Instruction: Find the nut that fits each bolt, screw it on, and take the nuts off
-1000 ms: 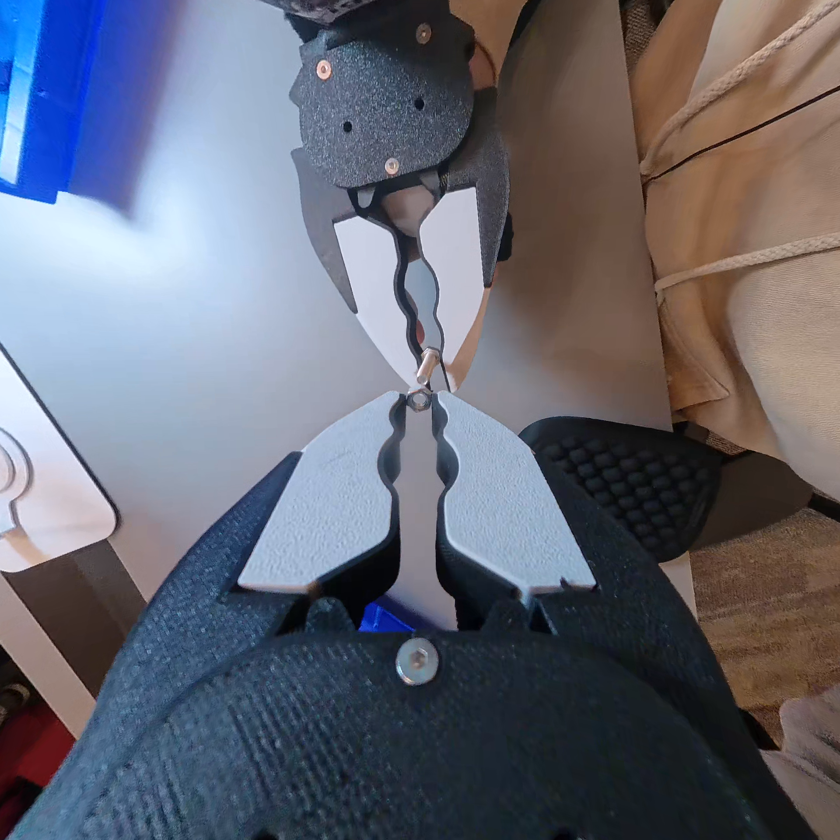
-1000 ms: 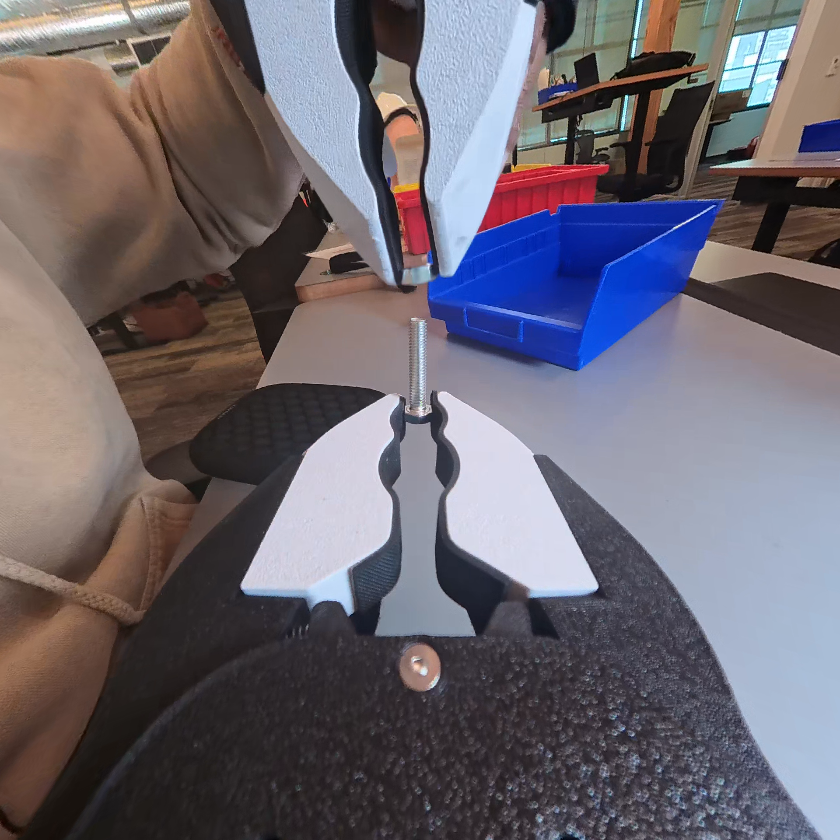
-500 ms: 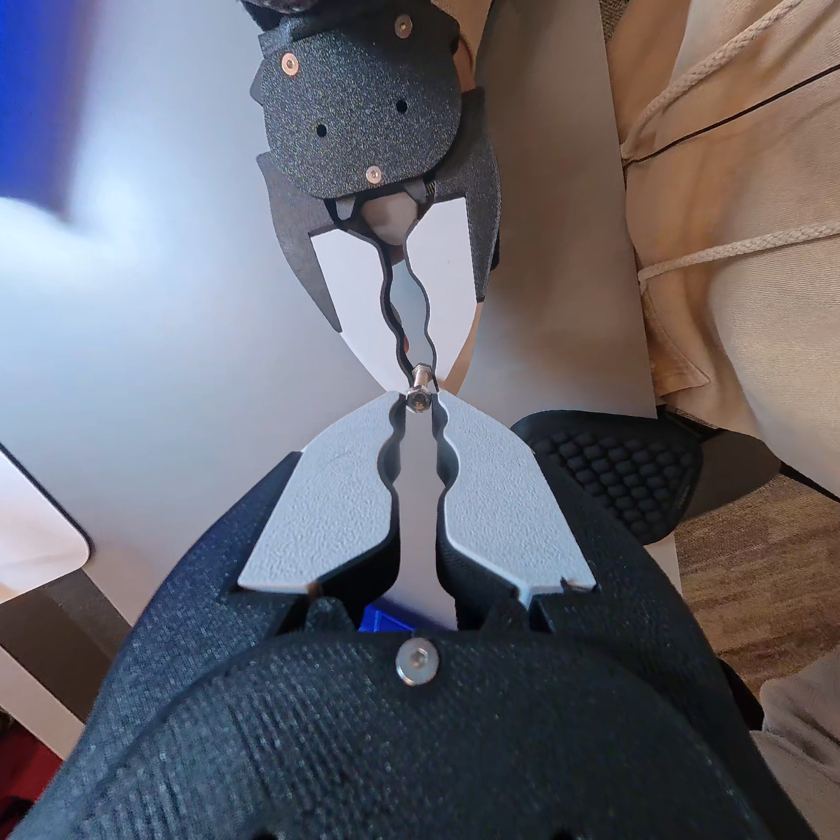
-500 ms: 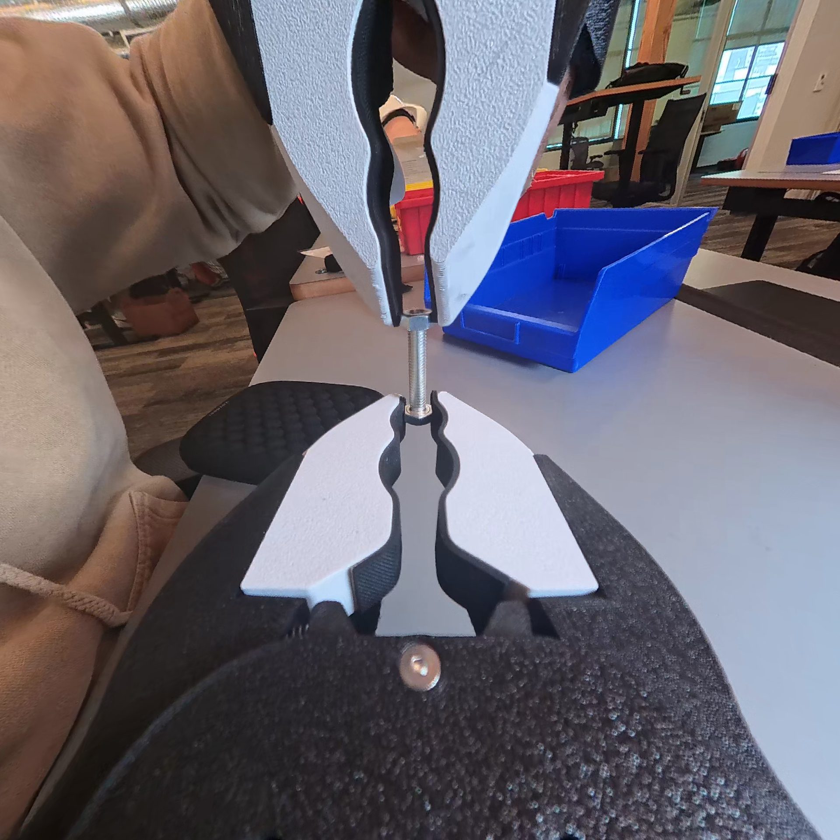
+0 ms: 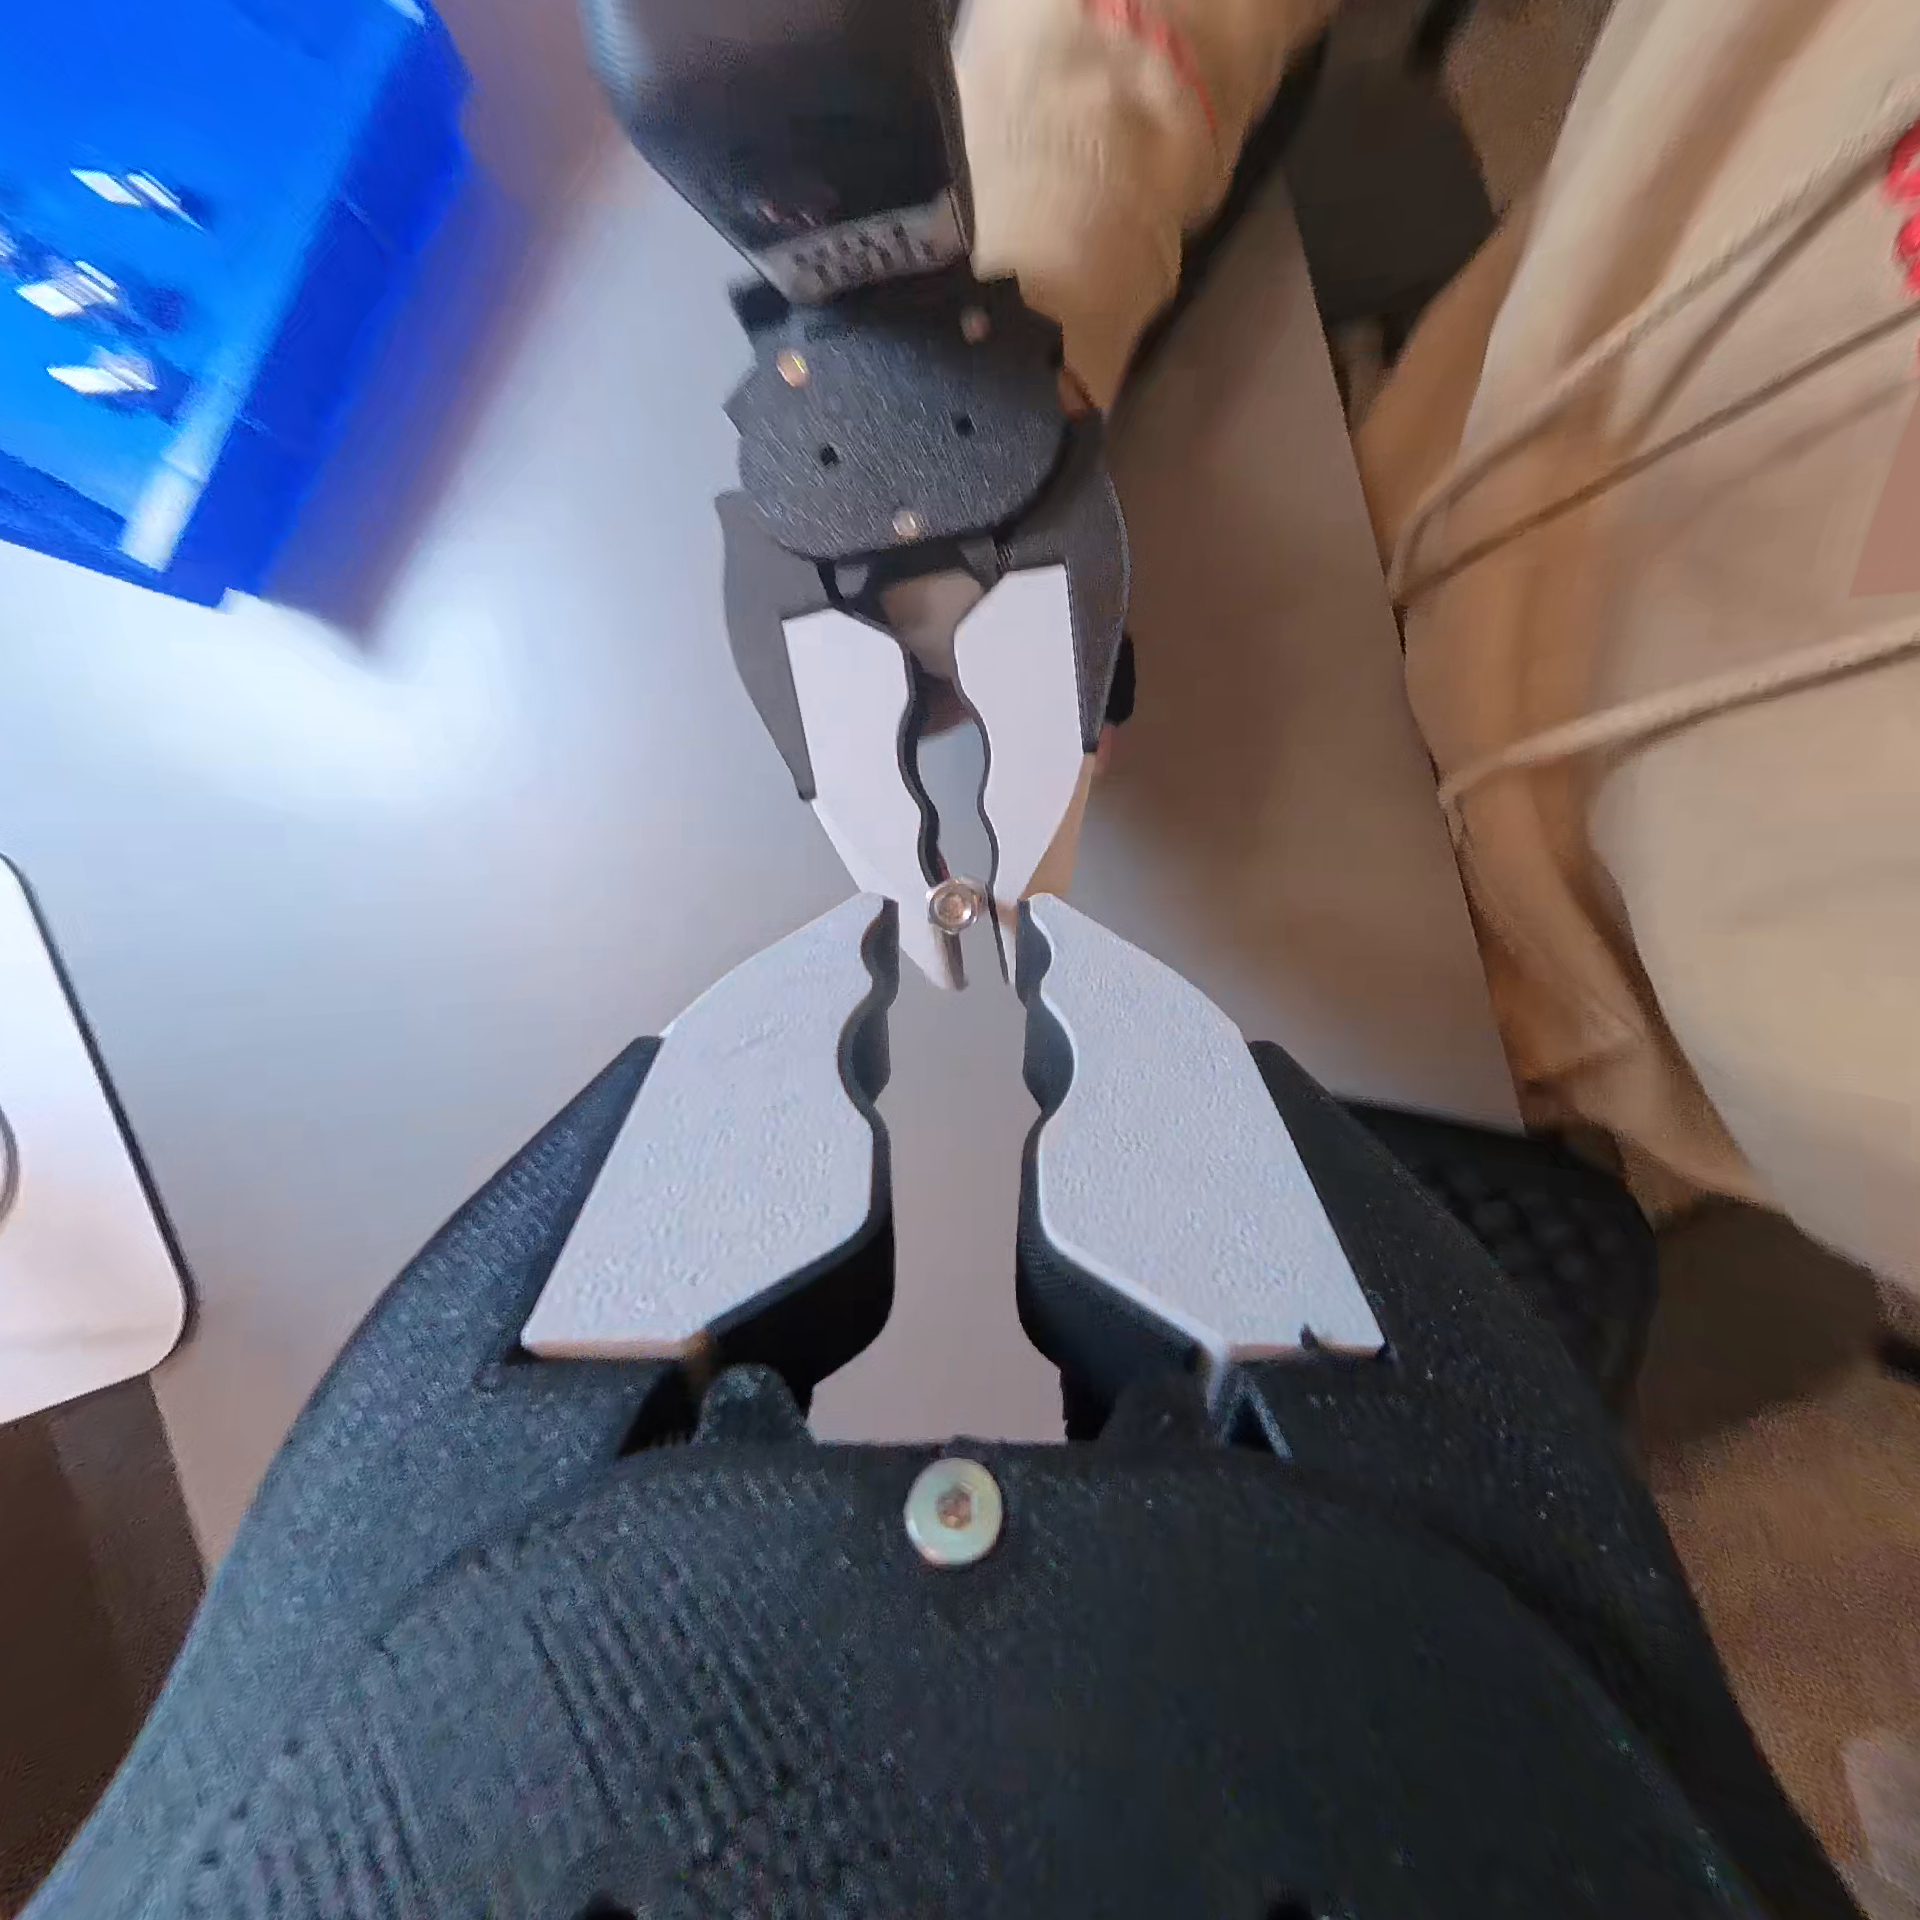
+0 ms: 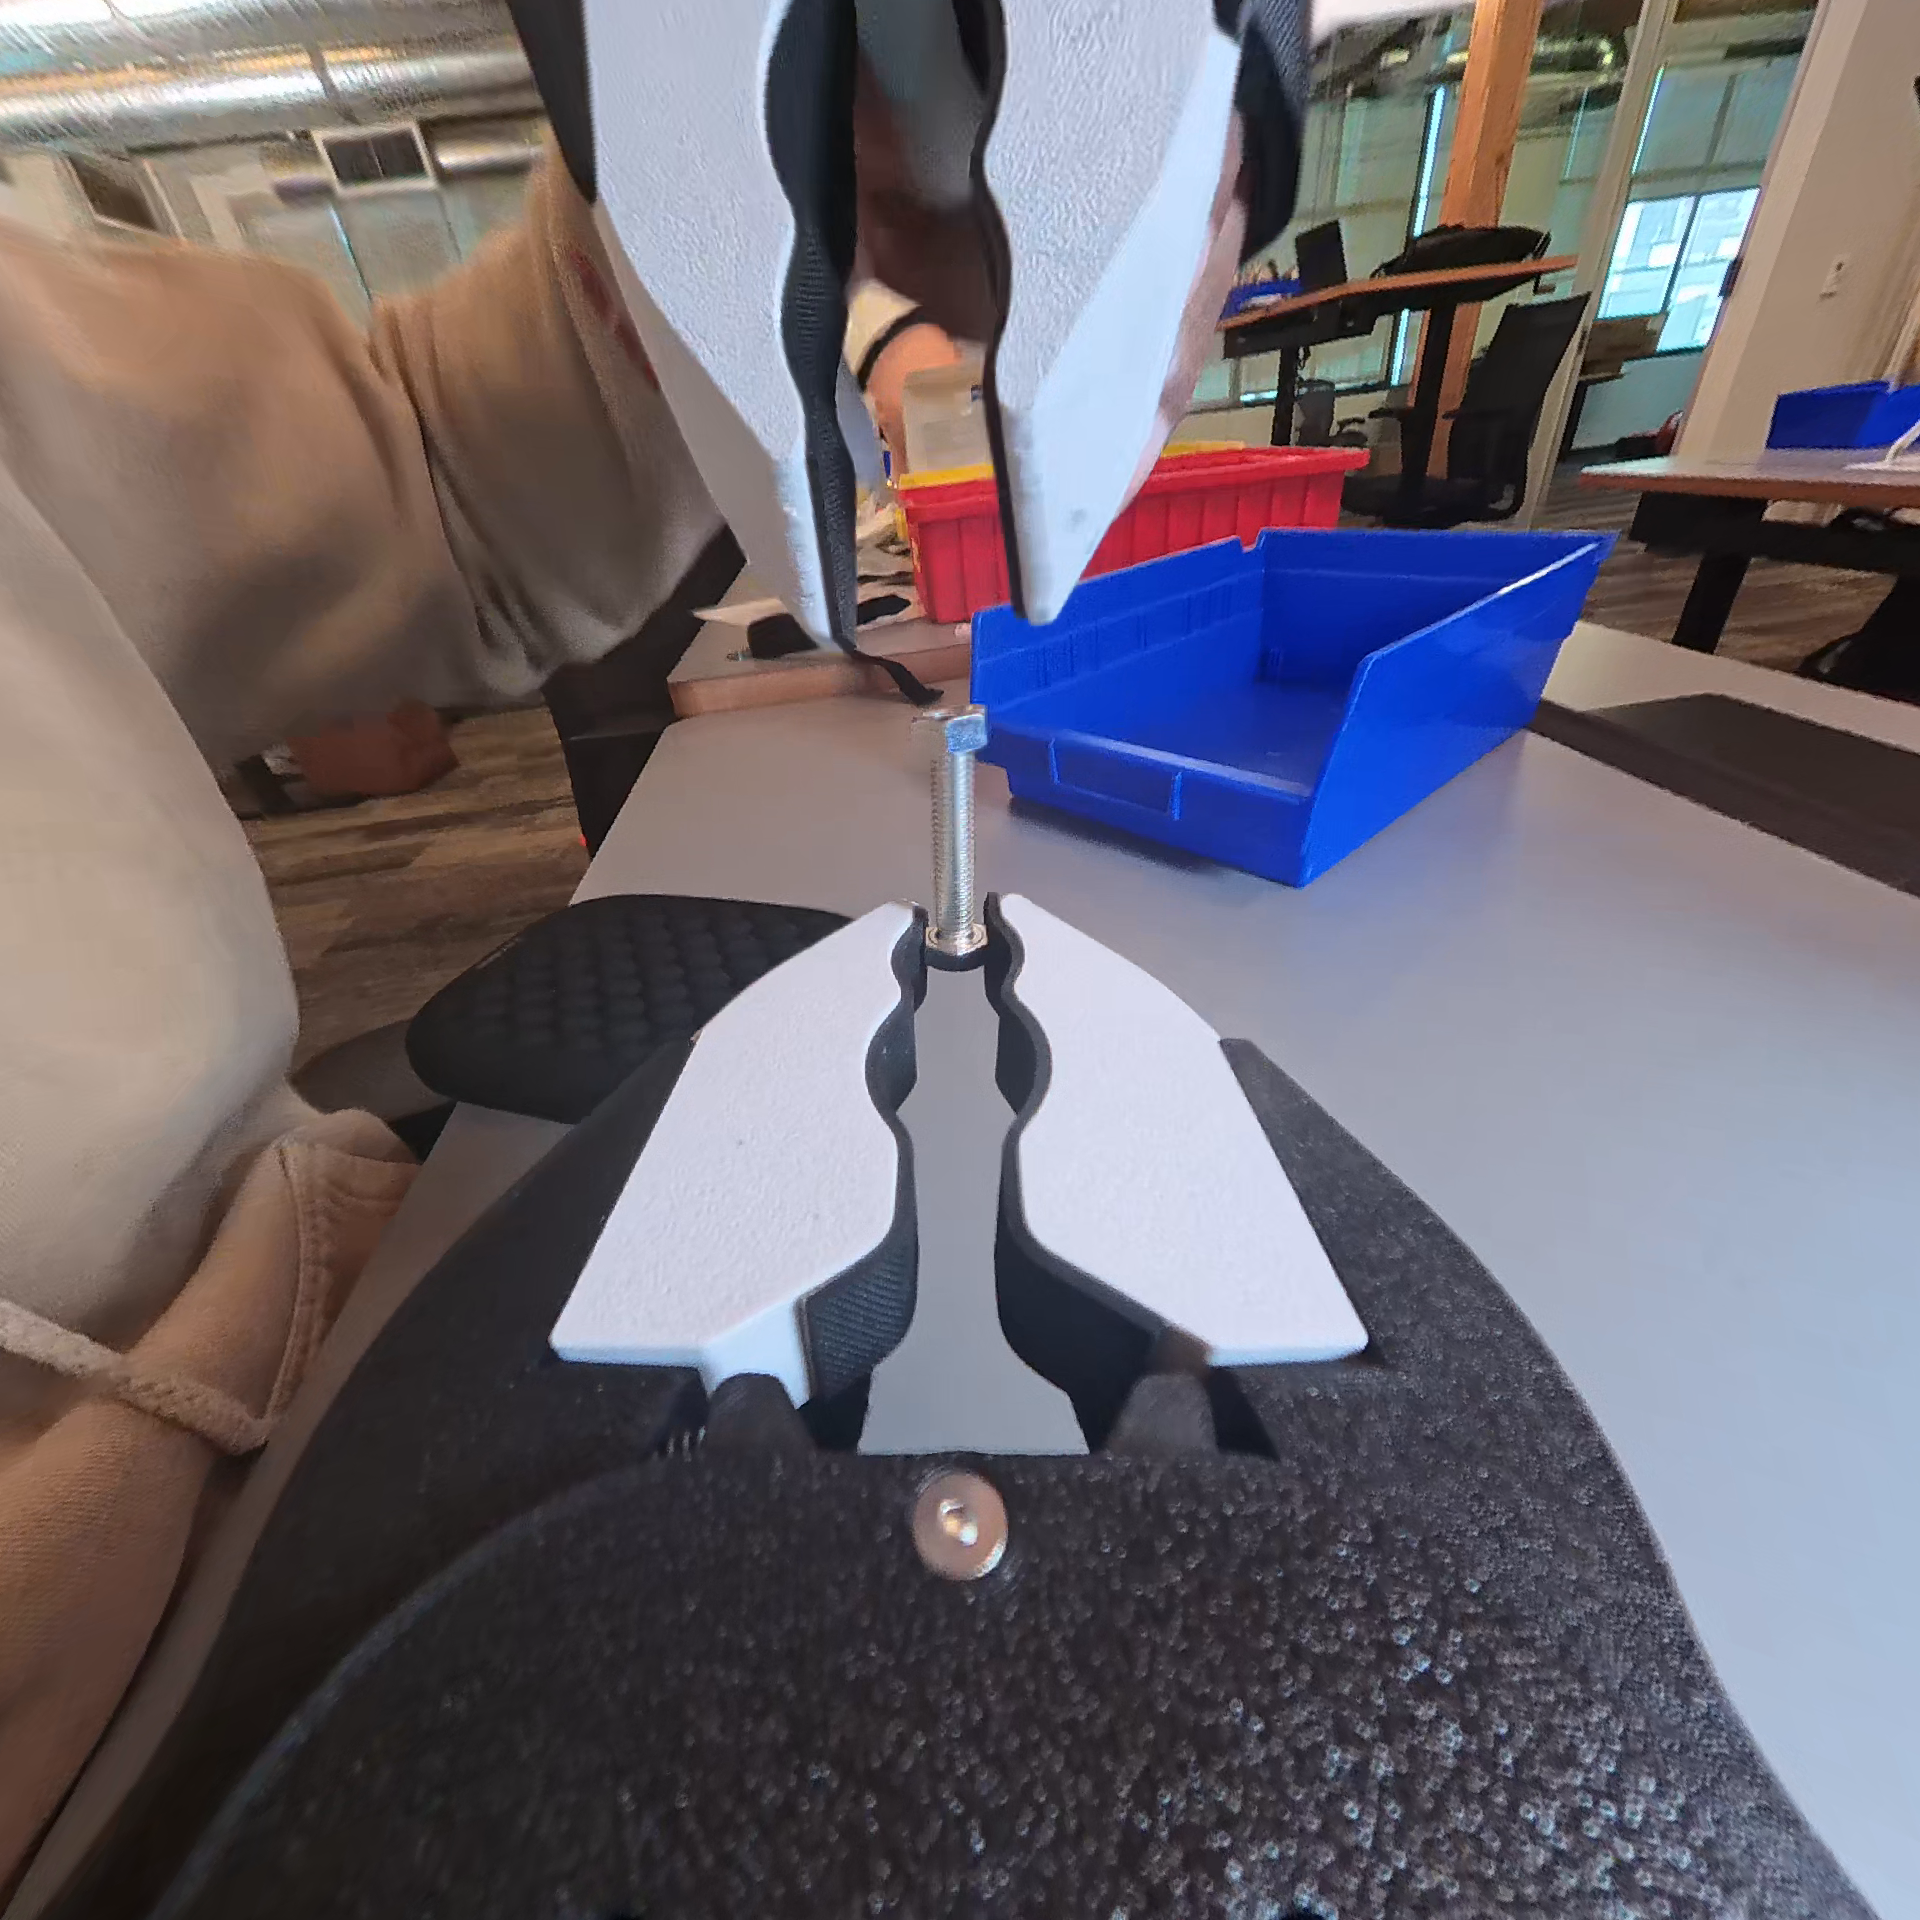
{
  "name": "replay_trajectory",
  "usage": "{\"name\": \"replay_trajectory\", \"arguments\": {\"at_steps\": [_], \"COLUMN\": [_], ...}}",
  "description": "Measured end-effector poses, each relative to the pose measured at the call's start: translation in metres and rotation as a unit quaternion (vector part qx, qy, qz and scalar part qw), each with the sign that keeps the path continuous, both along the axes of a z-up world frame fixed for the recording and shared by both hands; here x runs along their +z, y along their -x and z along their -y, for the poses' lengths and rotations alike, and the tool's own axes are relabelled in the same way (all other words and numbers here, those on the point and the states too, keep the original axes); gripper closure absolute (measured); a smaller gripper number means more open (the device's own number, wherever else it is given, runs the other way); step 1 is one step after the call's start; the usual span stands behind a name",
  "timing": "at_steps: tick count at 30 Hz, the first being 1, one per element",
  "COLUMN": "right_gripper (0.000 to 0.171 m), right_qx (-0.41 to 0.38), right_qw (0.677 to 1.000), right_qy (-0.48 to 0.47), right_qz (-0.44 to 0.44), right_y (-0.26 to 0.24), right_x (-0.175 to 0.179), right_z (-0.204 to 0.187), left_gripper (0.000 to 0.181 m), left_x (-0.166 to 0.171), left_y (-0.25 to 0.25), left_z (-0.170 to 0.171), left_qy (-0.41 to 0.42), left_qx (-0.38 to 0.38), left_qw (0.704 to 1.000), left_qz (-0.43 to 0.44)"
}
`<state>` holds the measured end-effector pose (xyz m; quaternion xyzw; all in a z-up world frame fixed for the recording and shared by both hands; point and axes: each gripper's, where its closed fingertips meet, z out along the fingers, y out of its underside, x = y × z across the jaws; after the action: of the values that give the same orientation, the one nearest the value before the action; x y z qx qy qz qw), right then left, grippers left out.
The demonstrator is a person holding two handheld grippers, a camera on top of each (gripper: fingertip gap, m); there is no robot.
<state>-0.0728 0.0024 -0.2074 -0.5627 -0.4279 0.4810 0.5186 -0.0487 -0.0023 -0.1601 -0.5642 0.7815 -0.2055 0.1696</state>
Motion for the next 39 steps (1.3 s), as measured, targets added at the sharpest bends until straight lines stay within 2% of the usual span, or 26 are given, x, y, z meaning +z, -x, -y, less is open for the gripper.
{"name": "replay_trajectory", "arguments": {"at_steps": [3, 6, 10, 22, 39], "right_gripper": [0.161, 0.161, 0.161, 0.161, 0.161], "right_qx": [-0.008, -0.014, -0.015, -0.010, -0.001], "right_qw": [1.000, 0.999, 0.998, 0.999, 0.998], "right_qy": [-0.011, -0.013, -0.012, -0.008, -0.028], "right_qz": [-0.025, -0.046, -0.055, -0.045, -0.055], "right_y": [-0.005, -0.009, -0.010, -0.006, -0.006], "right_x": [0.009, 0.015, 0.017, 0.010, 0.015], "right_z": [-0.003, -0.006, -0.009, -0.010, -0.004], "left_gripper": [0.160, 0.161, 0.160, 0.170, 0.169], "left_x": [0.009, 0.015, 0.009, -0.003, -0.002], "left_y": [-0.005, -0.008, -0.010, -0.018, -0.017], "left_z": [-0.006, -0.012, -0.009, -0.011, -0.005], "left_qy": [0.002, 0.004, 0.012, 0.018, 0.067], "left_qx": [0.052, 0.103, 0.116, 0.113, 0.109], "left_qw": [0.988, 0.955, 0.931, 0.923, 0.914], "left_qz": [0.143, 0.278, 0.347, 0.367, 0.385]}}
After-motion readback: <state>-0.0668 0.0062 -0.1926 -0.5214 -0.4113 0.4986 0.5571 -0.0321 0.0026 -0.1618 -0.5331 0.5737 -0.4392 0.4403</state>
